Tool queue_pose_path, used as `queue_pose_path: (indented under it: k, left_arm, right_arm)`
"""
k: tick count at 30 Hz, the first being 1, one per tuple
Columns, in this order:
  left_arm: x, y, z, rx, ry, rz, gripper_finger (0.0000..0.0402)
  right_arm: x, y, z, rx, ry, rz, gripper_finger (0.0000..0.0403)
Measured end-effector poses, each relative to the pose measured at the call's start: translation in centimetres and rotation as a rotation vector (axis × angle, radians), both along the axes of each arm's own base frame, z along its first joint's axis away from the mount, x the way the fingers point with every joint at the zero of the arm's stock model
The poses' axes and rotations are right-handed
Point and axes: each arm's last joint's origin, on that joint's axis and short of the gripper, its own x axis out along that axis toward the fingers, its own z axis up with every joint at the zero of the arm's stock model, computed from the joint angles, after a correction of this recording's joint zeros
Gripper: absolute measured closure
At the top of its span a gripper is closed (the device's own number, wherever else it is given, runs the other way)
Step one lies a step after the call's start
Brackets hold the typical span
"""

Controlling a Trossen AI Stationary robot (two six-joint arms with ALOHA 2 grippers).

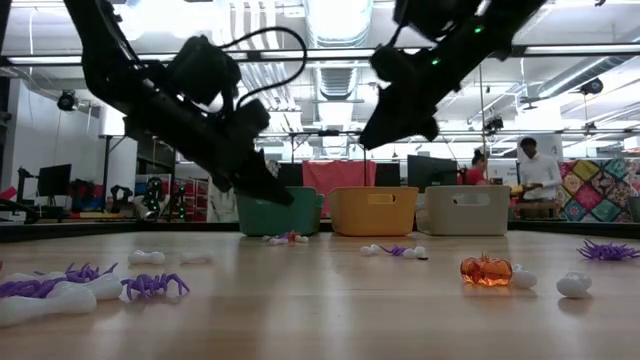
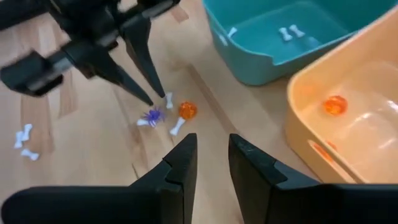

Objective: Sort Halloween decoration
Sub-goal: Put the orange pumpkin toy into the yellow bin

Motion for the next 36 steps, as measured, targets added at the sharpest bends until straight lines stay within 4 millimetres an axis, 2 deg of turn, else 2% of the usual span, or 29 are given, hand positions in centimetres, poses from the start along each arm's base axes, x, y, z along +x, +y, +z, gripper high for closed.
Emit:
queue_pose_path:
  k: [7, 15, 21, 29, 36]
  left_arm:
    - [-1.1, -0.1, 2.9, 0.013, -0.041, -0.003, 0.0358]
    - [-3.3, -0.4, 6.6, 0.018, -0.088, -0.006, 0.0358]
    - [-4.9, -0.6, 8.5, 0.032, -0.125, -0.01, 0.0358]
    - [-5.7, -0.7, 9.9, 0.06, -0.182, -0.02, 0.0358]
    - [-5.5, -0.6, 9.6, 0.069, -0.165, 0.002, 0.0358]
  right_arm:
    - [3.2, -0.2, -1.1, -0.021, 0.046, 0.046, 0.0317]
    - [6.8, -0.5, -3.2, -0.014, 0.1, 0.052, 0.0324]
    - [8.9, -0.7, -4.4, -0.032, 0.119, 0.072, 0.0324]
    - [9.7, -0.1, -5.9, -0.191, 0.182, 0.239, 0.0298]
    - [9.7, -0.1, -6.0, -0.208, 0.185, 0.244, 0.024]
